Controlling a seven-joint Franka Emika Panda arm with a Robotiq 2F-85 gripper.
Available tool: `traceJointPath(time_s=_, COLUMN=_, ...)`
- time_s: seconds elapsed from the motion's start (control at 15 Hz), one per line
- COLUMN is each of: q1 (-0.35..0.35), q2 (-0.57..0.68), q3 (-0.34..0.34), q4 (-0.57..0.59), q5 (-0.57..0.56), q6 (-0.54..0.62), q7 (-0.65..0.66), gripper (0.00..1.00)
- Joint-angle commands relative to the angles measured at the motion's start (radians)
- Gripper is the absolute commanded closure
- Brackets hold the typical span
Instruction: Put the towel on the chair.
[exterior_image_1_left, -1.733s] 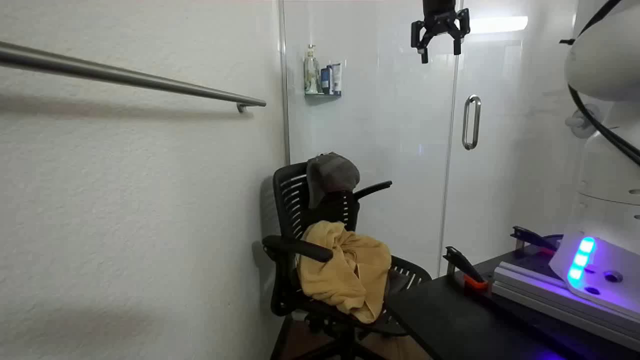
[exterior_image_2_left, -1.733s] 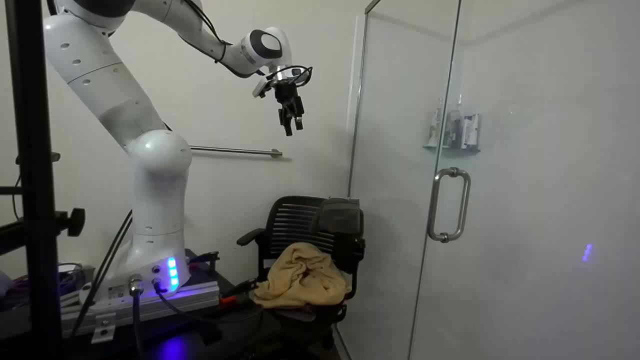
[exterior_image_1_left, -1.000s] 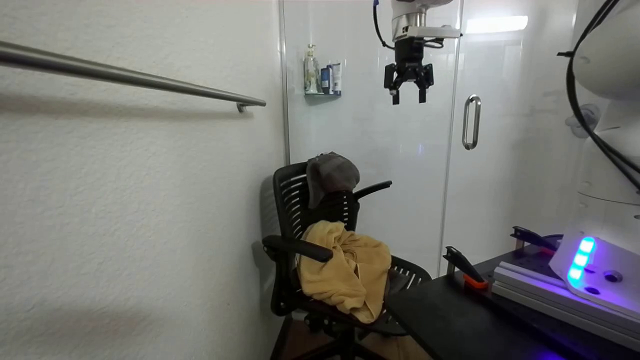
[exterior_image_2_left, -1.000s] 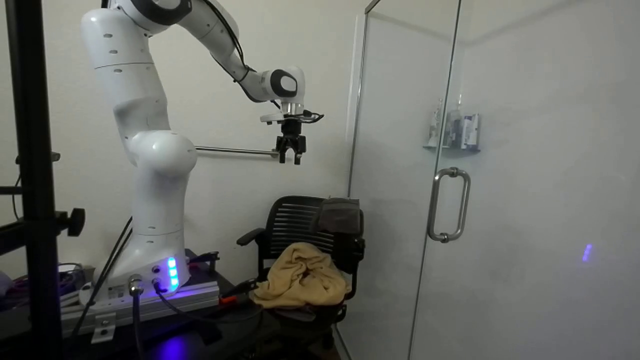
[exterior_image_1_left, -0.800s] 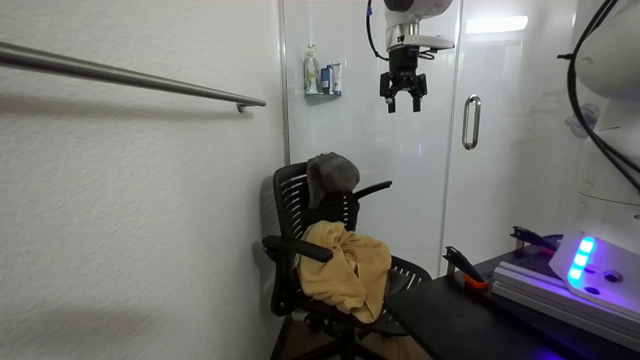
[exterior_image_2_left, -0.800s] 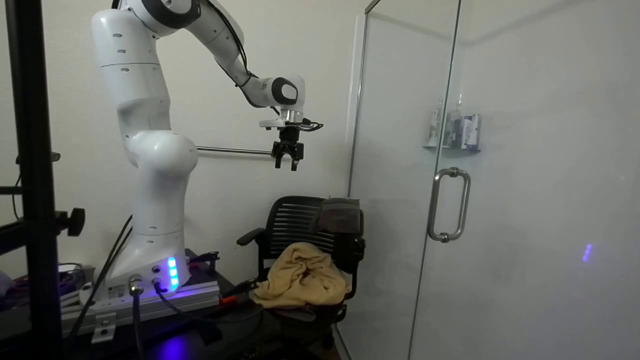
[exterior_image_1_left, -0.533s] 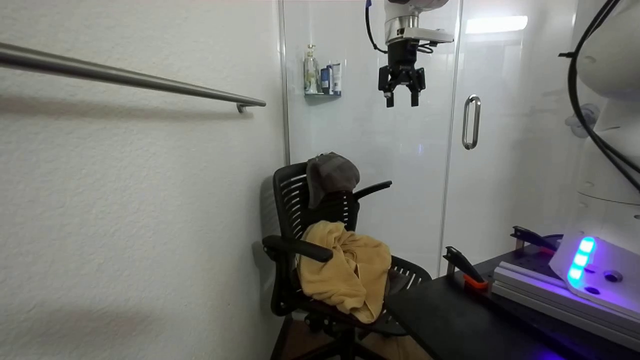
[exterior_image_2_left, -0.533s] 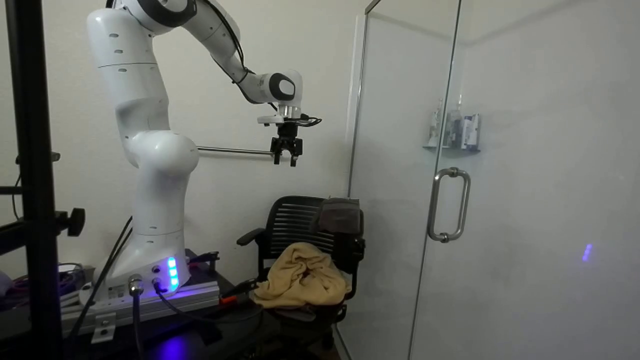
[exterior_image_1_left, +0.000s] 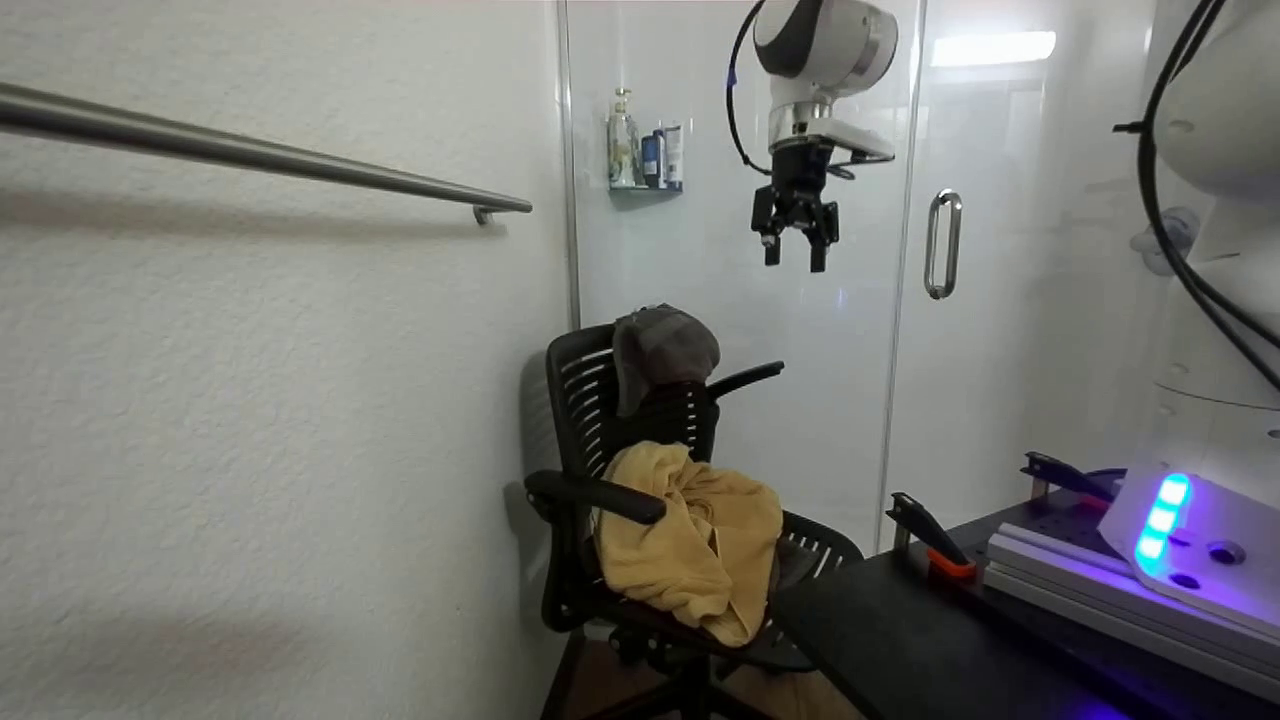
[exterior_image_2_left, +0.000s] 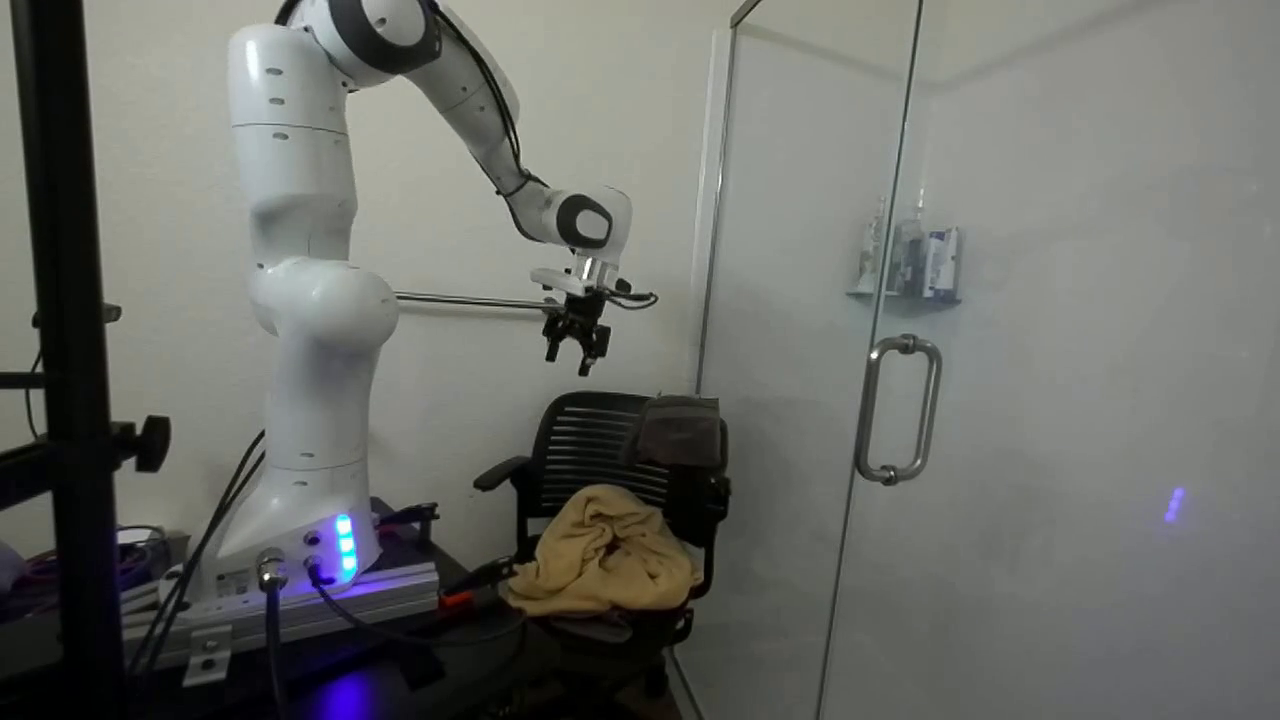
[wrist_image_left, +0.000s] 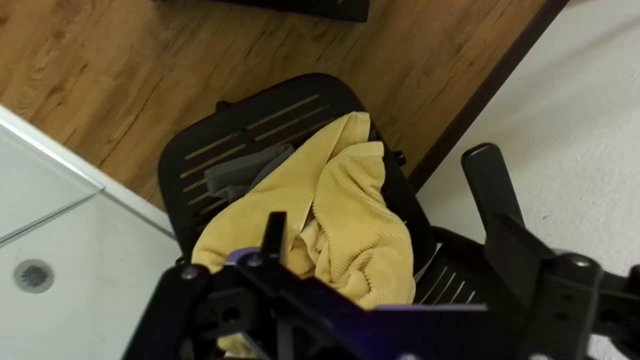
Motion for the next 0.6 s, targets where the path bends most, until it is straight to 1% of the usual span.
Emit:
traceJointPath(time_s=0.0, q1=-0.013, q2=0.245, q3=-0.024, q4=0.097, q5=0.114, q6=0.002, q7=-0.198, gripper=0.00)
traceJointPath(time_s=0.07, q1=-0.024, q2=0.283, q3=-0.018, q4=0.117, q5=0.122, q6=0.010, q7=-0.216, gripper=0.00)
traceJointPath(time_s=0.13, q1=-0.030, q2=0.320, q3=-0.012, q4=0.135, q5=0.108, q6=0.039, q7=-0.194, gripper=0.00)
traceJointPath(time_s=0.2, q1=-0.031, q2=0.340, q3=-0.008, q4=0.149, q5=0.082, q6=0.086, q7=-0.164, gripper=0.00)
traceJointPath(time_s=0.4, q1=-0.030, q2=0.386, q3=-0.002, q4=0.179, q5=0.028, q6=0.252, q7=-0.150, gripper=0.00)
traceJointPath(time_s=0.53, q1=-0.032, q2=0.417, q3=-0.014, q4=0.205, q5=-0.026, q6=0.337, q7=-0.112, gripper=0.00)
